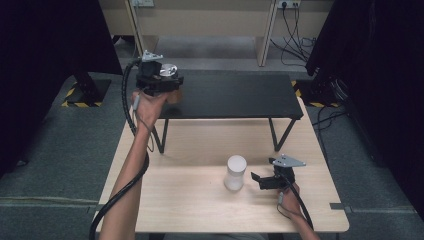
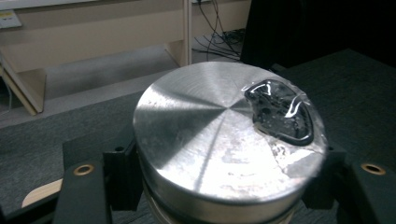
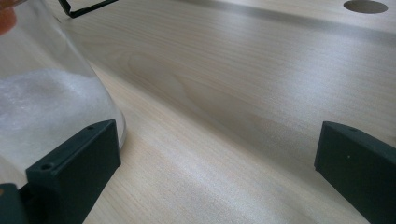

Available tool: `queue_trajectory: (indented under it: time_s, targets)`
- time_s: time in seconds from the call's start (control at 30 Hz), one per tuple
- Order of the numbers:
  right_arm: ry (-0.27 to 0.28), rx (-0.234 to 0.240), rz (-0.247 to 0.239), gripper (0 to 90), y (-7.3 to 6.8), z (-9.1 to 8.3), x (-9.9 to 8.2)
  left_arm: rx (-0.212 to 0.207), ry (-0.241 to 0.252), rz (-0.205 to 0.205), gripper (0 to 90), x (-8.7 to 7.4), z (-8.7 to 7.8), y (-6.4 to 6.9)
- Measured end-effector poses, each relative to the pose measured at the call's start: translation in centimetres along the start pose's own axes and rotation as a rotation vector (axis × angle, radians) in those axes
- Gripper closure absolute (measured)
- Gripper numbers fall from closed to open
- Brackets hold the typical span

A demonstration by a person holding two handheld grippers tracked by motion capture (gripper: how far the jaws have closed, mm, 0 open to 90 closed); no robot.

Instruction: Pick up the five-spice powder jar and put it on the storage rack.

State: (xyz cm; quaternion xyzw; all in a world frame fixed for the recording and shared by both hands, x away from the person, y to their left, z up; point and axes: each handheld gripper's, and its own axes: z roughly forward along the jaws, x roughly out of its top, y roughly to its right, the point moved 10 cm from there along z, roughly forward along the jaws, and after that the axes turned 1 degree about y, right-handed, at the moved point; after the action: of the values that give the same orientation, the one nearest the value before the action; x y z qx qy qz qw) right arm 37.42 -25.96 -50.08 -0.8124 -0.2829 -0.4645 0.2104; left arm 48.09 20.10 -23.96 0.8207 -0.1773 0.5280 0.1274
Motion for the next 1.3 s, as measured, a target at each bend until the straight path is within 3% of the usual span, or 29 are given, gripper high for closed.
queue_trajectory:
  time_s: [0.23, 0.47, 1.3]
  targets:
    - [0.0, 0.002, -0.002, 0.4, 0.0, 0.0, 0.0, 0.037, -0.02, -0.005, 30.9, -0.1, 0.2, -0.4]
    - [0.001, 0.001, -0.006, 0.4, 0.0, 0.0, 0.0, 0.049, -0.031, -0.032, 30.9, -0.8, 0.8, -0.9]
    - [0.0, 0.002, -0.007, 0.4, 0.0, 0.0, 0.0, 0.057, -0.018, -0.055, 30.9, -2.0, 1.5, -1.2]
